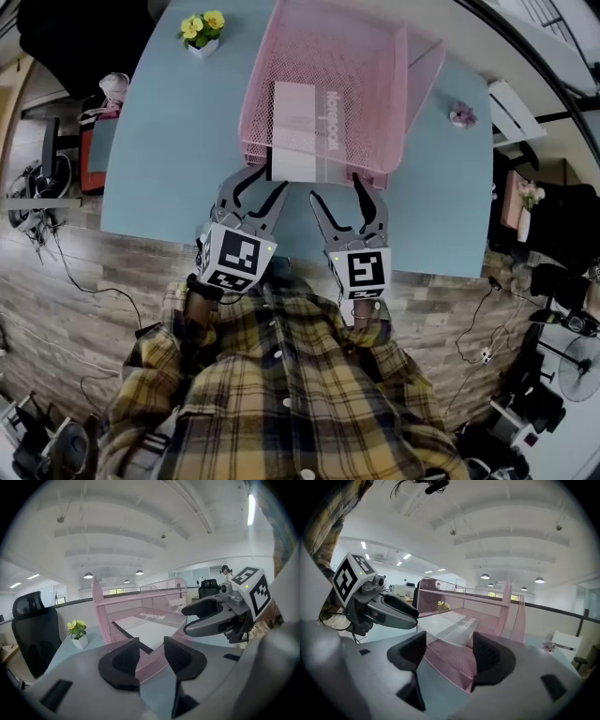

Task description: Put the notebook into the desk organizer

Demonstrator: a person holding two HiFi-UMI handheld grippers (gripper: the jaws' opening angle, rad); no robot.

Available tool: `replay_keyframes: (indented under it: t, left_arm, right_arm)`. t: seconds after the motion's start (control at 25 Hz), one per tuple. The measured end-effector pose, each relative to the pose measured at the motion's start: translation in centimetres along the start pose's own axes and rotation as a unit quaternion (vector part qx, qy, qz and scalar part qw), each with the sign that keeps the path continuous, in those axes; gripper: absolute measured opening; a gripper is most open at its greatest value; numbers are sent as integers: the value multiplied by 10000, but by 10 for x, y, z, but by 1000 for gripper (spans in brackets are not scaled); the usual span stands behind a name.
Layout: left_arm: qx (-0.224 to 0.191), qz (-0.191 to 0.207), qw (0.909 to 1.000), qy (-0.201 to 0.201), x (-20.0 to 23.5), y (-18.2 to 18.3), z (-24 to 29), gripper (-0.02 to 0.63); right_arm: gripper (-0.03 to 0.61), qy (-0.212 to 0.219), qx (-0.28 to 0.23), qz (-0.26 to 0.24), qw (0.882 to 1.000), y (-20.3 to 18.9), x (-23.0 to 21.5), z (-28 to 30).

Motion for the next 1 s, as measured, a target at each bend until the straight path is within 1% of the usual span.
replay_keyframes:
  t: [0.16,0.4,0.56,0.76,1.0]
  left_arm:
    - [-12,91,9999,101,3,3,5,152]
    - [-25,199,9994,270,8,6,13,141]
    - [-31,243,9991,357,11,10,17,133]
    - [-16,232,9988,433,15,12,22,126]
    - [-56,170,9990,414,19,11,23,123]
  right_arm:
    - [224,-78,19,-104,9999,2,-3,6]
    - [133,-261,80,-240,9993,3,-12,15]
    - [120,-299,196,-288,9989,5,-14,20]
    - [117,-290,172,-334,9989,5,-14,22]
    - [115,-287,189,-299,9990,5,-13,23]
Point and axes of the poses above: the fingertips, and each gripper's own axes: z forward along the fingers, x to its left, y out of its top, the point moved 9 cm from there along -z, backward along the fingers, and after that the axes turned 7 degrees about -z, right-handed, at the moved point
